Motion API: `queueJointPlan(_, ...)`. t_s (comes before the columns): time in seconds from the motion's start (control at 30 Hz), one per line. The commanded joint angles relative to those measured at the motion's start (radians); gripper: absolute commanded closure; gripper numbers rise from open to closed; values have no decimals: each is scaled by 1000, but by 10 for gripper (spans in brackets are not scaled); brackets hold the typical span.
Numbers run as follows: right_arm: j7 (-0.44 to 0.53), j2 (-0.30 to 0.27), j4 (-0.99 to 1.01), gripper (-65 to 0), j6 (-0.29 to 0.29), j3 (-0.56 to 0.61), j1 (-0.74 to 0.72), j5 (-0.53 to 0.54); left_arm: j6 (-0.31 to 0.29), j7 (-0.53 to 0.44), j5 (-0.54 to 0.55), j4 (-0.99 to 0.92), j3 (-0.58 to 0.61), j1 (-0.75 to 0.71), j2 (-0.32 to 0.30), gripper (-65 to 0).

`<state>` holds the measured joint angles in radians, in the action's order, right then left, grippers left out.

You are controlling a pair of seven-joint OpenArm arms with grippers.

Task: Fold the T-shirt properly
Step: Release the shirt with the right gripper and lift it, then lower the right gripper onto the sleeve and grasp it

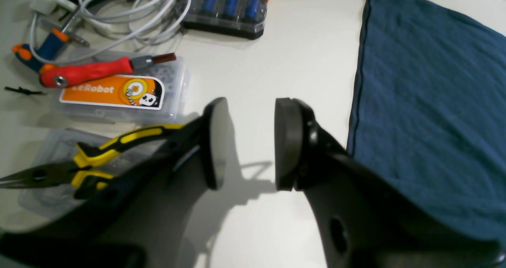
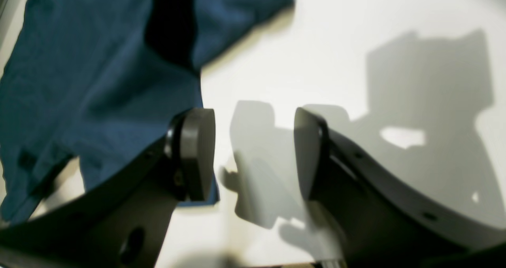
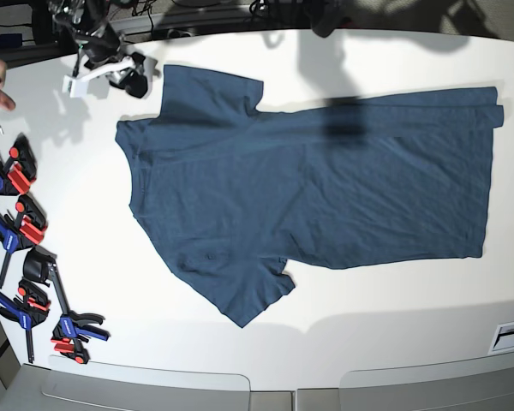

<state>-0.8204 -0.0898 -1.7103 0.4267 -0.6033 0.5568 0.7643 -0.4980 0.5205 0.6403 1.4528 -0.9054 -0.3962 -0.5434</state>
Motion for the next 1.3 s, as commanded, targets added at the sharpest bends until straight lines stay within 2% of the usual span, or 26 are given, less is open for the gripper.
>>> queueJointPlan(0.0, 19, -3, -15, -295, 11, 7, 1, 21, 1, -29, 26, 13, -12, 0, -28, -181)
queueJointPlan(0.1, 28, 5, -15, -295, 11, 61, -2, 11, 1, -29, 45, 13, -12, 0, -28, -181)
queueJointPlan(0.23, 31, 13, -15, -295, 9, 156, -8, -54, 1, -29, 42, 13, -12, 0, -28, -181)
queueJointPlan(0.4, 17, 15, -15, -295, 6, 250, -5, -58, 0, -29, 41, 13, -12, 0, -28, -181)
queueJointPlan(0.73, -57, 15, -16, -295, 6, 262, -3, -57, 1, -27, 41, 13, -12, 0, -28, -181)
queueJointPlan(1.0, -64, 15, -17, -294, 6, 262, 35, -46, 0, -21, 41, 13, -12, 0, -28, -181)
queueJointPlan(1.07, -64, 15, -18, -231, 6, 262, 39, -46, 0, -21, 41, 13, -12, 0, -28, -181)
queueJointPlan(1.2, -63, 15, -18, -4, 7, 262, 37, 0, 0, -21, 41, 13, -12, 0, -28, -181)
queueJointPlan(1.27, -60, 15, -18, 0, 8, 263, 31, 38, 0, -21, 41, 13, -12, 0, -28, -181)
